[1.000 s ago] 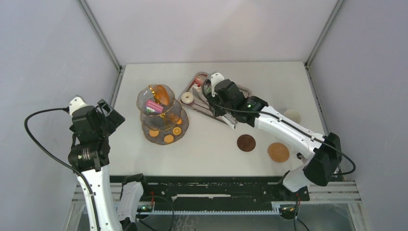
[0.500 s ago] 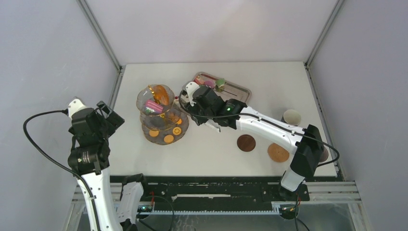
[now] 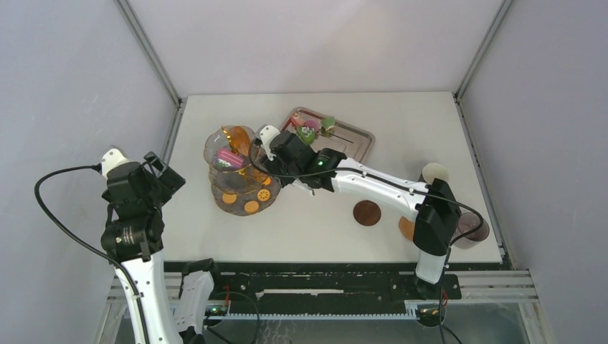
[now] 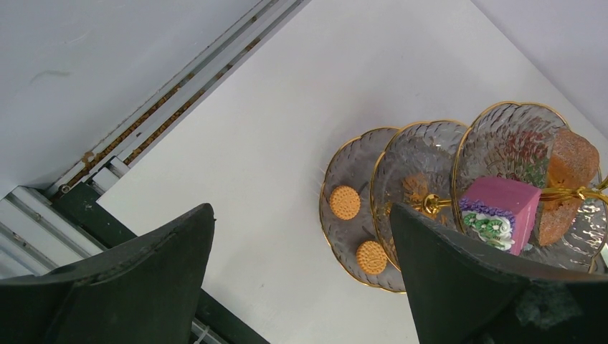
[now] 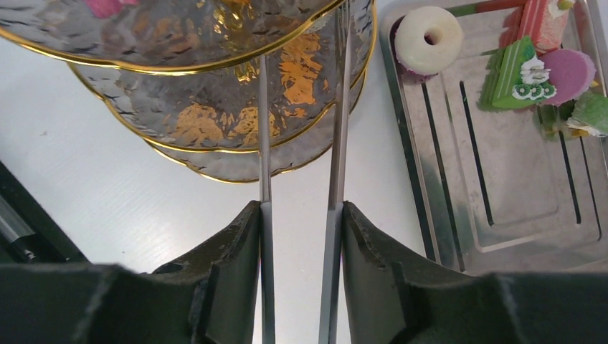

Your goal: Serve the afternoon tea

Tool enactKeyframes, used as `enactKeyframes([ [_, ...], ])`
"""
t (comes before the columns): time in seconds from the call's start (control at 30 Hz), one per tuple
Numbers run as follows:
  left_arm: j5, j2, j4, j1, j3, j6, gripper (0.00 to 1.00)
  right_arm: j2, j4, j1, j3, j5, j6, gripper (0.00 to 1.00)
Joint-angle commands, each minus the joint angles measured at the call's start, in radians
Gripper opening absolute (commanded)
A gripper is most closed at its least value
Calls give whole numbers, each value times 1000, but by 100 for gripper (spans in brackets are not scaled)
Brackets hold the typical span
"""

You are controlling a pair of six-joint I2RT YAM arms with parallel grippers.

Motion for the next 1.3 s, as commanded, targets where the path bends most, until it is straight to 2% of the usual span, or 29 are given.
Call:
enactKeyframes([
  [0.0,-14,-6,19,5,7,13,96,14,74,6,57,25,-17,51],
  [0.13,-10,-6,25,5,1,14,96,-2,63,21,53,47,-26,59],
  [0.3,2,1,33,5,-5,10,96,-39,59,34,39,69,-42,60],
  [0.57,3,4,36,5,2,13,96,-160,69,55,-56,91,-30,48],
  [0.67,6,11,40,5,-1,10,96,-186,54,46,-69,84,1,47],
  [0.8,19,8,42,6,0,6,96,-244,55,25,-157,92,58,47],
  [0.97,30,5,45,5,0,7,96,-318,59,-35,-312,26,168,53],
  [1.07,34,-3,44,5,-2,7,96,-328,27,-36,-376,54,207,57],
  [1.27,42,-28,38,4,-11,2,96,-381,-23,-65,-503,119,397,59],
])
